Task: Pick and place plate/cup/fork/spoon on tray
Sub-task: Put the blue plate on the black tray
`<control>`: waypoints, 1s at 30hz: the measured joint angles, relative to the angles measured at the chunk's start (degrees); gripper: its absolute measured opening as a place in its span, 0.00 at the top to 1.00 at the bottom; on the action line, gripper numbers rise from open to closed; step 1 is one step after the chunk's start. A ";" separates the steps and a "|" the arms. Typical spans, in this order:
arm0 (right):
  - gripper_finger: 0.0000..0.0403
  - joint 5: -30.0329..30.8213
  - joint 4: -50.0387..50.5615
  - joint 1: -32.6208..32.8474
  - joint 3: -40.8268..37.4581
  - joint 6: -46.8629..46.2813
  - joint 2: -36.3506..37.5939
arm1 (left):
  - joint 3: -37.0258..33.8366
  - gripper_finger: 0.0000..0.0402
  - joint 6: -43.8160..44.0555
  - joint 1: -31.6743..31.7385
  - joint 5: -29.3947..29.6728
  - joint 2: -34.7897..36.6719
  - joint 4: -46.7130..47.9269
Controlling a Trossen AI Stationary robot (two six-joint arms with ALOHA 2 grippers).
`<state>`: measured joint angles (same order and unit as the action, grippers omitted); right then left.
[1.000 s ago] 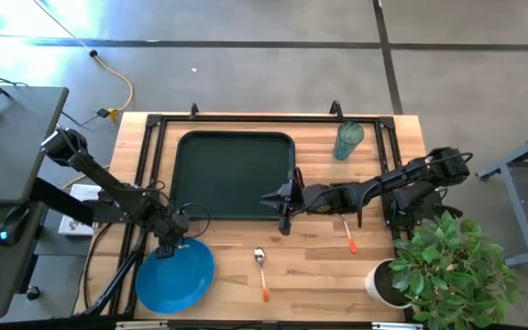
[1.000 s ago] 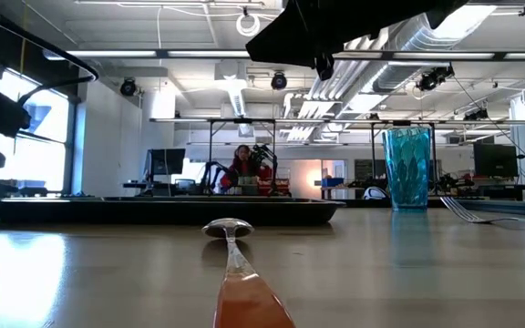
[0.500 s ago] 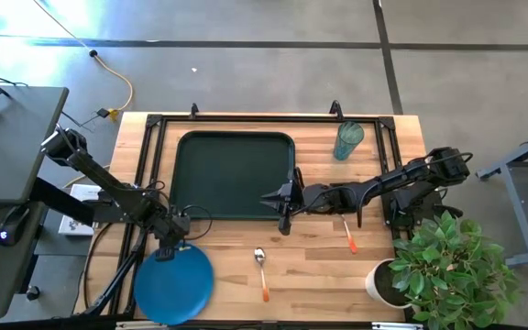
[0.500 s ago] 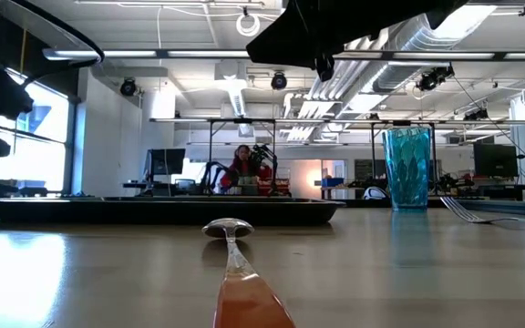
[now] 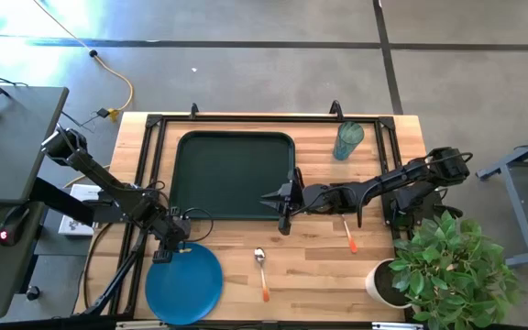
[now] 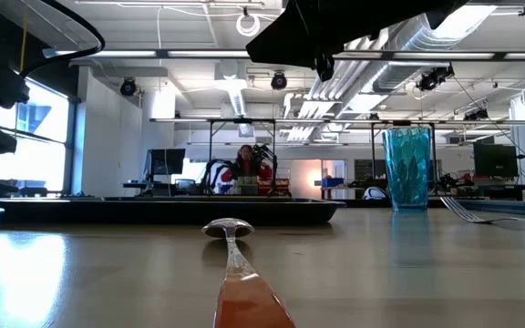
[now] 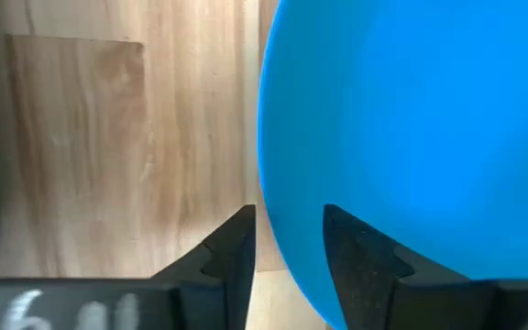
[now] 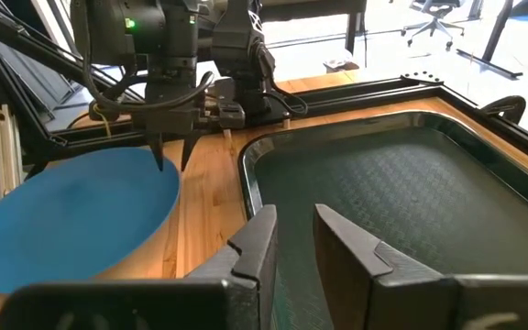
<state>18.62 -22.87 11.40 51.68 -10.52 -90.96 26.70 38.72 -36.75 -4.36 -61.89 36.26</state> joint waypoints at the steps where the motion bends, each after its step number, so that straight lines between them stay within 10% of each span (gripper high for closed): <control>1: 0.83 -0.01 -0.02 0.00 0.00 0.00 0.00 | 0.00 0.67 0.00 0.12 0.47 0.00 -0.01; 21: 0.83 -0.21 0.36 0.00 -0.02 -1.49 0.00 | 0.04 0.54 -2.17 2.19 -0.05 -8.04 -5.29; 30: 0.83 0.40 0.37 0.00 -0.03 -1.46 0.00 | 0.12 0.76 -6.23 2.29 -1.07 -10.21 -5.28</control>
<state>19.03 -22.50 11.40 51.65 -11.99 -90.96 26.82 32.49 -34.46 -5.43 -72.10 30.98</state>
